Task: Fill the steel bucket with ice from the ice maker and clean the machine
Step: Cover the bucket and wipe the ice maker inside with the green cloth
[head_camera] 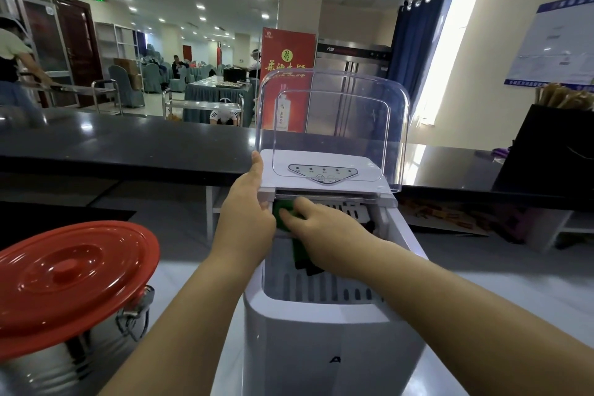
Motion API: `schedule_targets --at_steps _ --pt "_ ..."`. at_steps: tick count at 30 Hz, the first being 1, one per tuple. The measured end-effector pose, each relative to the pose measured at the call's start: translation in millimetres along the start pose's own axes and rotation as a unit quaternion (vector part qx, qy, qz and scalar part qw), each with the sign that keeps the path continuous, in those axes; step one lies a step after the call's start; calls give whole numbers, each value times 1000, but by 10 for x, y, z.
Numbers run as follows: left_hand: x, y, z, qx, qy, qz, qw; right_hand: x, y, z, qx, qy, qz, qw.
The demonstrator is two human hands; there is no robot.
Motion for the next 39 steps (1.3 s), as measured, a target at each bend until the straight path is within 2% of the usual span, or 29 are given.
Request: schedule_targets --at_steps 9,20,25,30,33,35,39 --pt "1 -12 -5 -16 -5 -1 1000 199 152 14 34 -69 -126 989" --pt "8 -4 -7 -13 0 1 1000 460 346 -27 66 -158 -267 948" --pt "2 -14 -9 -12 1 -2 1000 406 378 -55 27 -150 -268 951" --pt "11 0 -6 -8 2 -5 1000 343 313 -70 -56 -82 -196 976" --pt "18 -4 1 -7 4 -5 1000 284 232 -63 -66 -60 -154 984" --pt "15 -15 1 -2 4 -2 1000 291 235 -64 -46 -65 -167 983" --pt "8 -45 5 18 6 11 1000 379 309 -45 -4 -76 -247 966"
Point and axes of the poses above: each hand's wrist, its own x-axis away from the middle knuckle, its own z-axis out of the back of the hand, y = z × x, the point moved 4 cm from there along -x, towards the middle knuckle, and after that the axes turned 2 degrees about x, right-handed, at the moved point
